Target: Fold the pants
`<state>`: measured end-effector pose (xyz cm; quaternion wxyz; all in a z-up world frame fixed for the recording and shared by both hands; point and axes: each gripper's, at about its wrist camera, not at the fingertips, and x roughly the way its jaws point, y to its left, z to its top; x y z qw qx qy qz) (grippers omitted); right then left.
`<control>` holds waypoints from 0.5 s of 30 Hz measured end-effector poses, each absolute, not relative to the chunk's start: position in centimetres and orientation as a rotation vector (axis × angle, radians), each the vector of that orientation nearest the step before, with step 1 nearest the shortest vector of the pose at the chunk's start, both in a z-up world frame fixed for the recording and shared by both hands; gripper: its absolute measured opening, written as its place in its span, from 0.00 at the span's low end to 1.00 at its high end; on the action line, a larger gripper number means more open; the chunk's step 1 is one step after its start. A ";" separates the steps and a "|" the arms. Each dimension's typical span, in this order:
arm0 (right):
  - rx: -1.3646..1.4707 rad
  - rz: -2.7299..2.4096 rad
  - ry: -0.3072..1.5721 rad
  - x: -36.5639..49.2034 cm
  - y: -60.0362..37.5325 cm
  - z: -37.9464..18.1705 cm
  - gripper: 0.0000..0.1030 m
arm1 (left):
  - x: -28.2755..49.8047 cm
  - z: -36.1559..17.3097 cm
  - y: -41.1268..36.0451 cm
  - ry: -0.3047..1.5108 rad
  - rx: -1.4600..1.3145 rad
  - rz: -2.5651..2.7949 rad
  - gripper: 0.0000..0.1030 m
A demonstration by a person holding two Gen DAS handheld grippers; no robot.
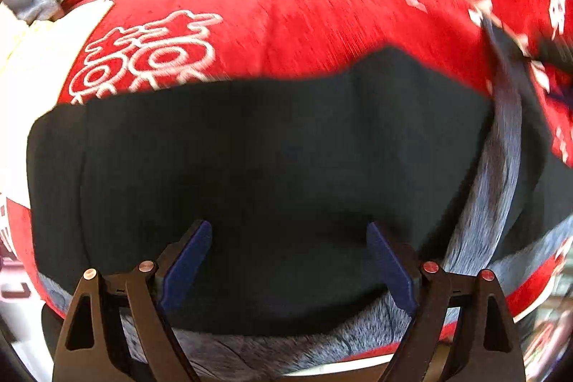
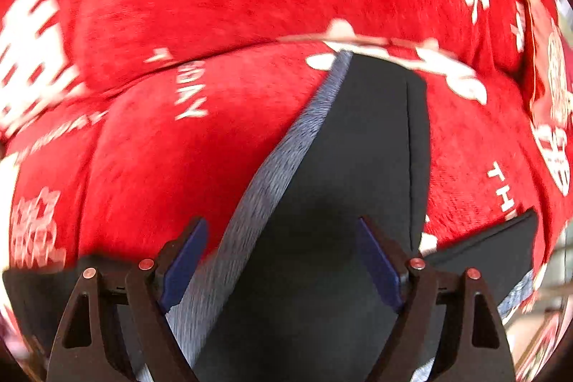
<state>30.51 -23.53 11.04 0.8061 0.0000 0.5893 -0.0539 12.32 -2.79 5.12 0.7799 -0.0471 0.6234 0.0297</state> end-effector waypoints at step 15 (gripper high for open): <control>0.128 -0.140 1.227 27.3 -31.1 11.8 0.08 | 10.5 5.8 -2.2 1.370 -0.141 -0.007 0.99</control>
